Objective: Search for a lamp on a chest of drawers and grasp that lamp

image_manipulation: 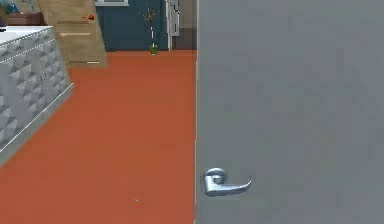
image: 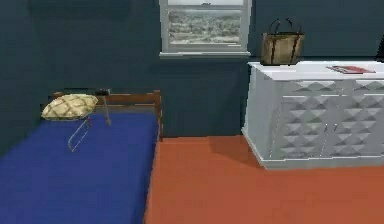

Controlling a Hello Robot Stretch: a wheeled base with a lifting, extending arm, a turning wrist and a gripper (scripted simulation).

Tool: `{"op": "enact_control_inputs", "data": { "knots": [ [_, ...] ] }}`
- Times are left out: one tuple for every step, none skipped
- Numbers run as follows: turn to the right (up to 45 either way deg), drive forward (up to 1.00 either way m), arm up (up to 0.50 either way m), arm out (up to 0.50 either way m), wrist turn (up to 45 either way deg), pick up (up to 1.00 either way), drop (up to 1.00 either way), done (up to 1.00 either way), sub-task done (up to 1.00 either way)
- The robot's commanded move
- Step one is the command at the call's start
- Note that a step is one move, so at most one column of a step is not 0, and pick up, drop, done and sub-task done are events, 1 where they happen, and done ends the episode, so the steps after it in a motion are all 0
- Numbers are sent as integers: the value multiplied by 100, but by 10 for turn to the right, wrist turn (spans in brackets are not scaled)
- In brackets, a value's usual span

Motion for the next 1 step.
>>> {"op": "enact_control_inputs", "data": {
  "knots": [
    [240, 0, 0, 0, 0, 0, 0, 0, 0]
  ]
}}
